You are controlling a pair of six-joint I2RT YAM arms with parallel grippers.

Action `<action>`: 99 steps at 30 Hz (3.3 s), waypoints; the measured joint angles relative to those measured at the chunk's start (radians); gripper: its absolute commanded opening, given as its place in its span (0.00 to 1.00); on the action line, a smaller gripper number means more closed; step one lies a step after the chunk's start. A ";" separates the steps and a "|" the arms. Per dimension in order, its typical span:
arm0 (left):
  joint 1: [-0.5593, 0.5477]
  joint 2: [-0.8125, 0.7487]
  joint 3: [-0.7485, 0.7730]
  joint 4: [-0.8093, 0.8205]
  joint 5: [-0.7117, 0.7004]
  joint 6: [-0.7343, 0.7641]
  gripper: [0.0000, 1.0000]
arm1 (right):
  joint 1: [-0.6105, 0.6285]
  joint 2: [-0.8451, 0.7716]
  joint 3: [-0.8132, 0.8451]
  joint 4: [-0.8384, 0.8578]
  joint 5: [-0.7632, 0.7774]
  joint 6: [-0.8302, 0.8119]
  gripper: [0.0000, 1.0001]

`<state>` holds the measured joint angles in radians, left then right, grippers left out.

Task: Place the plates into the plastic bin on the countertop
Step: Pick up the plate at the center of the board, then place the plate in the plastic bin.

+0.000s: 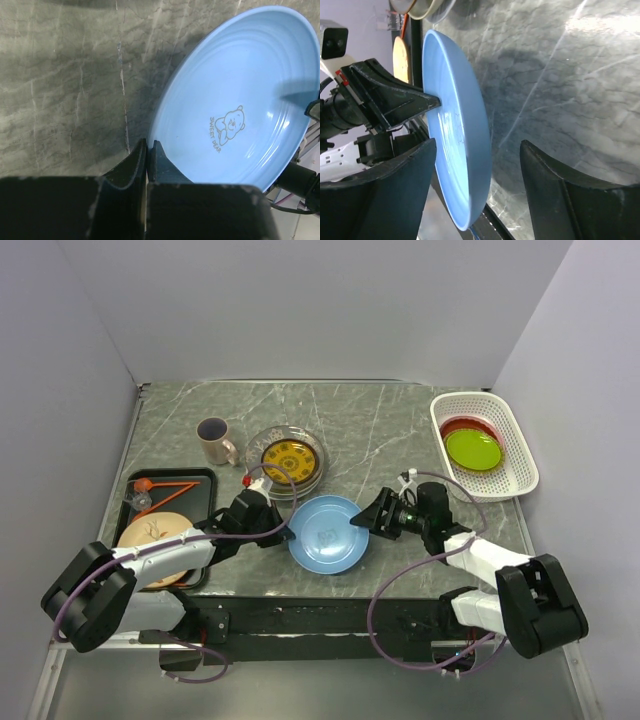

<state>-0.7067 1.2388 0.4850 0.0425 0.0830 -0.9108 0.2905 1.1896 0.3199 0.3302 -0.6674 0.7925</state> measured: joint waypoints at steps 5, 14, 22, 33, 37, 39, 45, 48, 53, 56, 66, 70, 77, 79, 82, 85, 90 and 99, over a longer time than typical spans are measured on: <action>0.000 0.014 0.000 0.023 0.014 0.000 0.01 | 0.010 0.018 -0.009 0.033 -0.001 0.011 0.50; 0.000 0.038 0.004 0.028 0.025 0.007 0.01 | 0.018 0.084 -0.046 0.089 -0.003 0.024 0.00; 0.000 0.038 0.004 0.020 0.021 0.006 0.01 | 0.021 0.133 -0.049 0.127 -0.007 0.024 0.00; -0.001 0.003 0.004 0.024 0.002 0.008 0.87 | 0.028 0.173 -0.049 0.155 -0.024 0.037 0.00; -0.001 -0.009 0.004 0.022 -0.006 0.008 0.95 | 0.028 0.187 -0.049 0.172 -0.031 0.048 0.00; -0.001 -0.014 0.004 0.018 -0.013 0.008 0.95 | 0.028 0.191 -0.049 0.177 -0.031 0.050 0.00; -0.001 -0.043 0.004 -0.005 -0.036 0.008 0.97 | 0.034 0.191 -0.048 0.183 -0.032 0.053 0.00; -0.001 -0.080 0.004 -0.014 -0.049 0.008 0.98 | 0.035 0.191 -0.045 0.180 -0.030 0.052 0.00; -0.001 -0.163 0.003 -0.030 -0.060 0.008 0.99 | 0.035 0.181 -0.045 0.162 -0.010 0.052 0.00; -0.001 -0.205 0.001 -0.033 -0.063 0.011 0.99 | 0.035 0.158 -0.045 0.148 0.017 0.051 0.00; -0.001 -0.237 -0.013 -0.033 -0.063 0.026 0.99 | 0.034 0.089 0.006 0.053 0.122 0.043 0.00; -0.001 -0.243 -0.022 -0.034 -0.063 0.026 0.99 | 0.011 0.055 0.033 -0.009 0.151 0.021 0.00; -0.001 -0.275 -0.026 -0.047 -0.064 0.027 0.99 | -0.133 0.000 0.077 -0.094 0.149 -0.029 0.00; -0.001 -0.274 -0.026 -0.048 -0.064 0.031 0.99 | -0.171 -0.008 0.085 -0.112 0.142 -0.042 0.00; -0.001 -0.268 -0.026 -0.048 -0.064 0.033 0.99 | -0.223 -0.013 0.088 -0.126 0.124 -0.059 0.00; -0.001 -0.259 -0.026 -0.048 -0.064 0.033 0.99 | -0.263 -0.013 0.088 -0.139 0.109 -0.069 0.00; -0.001 -0.260 -0.026 -0.052 -0.064 0.033 0.99 | -0.330 -0.014 0.087 -0.134 0.087 -0.068 0.00; -0.001 -0.314 -0.026 -0.097 -0.092 0.034 0.99 | -0.436 -0.039 0.080 -0.087 0.087 -0.031 0.00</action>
<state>-0.7074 0.9253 0.4591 -0.0544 -0.0090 -0.8772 -0.1459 1.1503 0.4004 0.2432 -0.5800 0.7620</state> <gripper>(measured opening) 0.993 0.222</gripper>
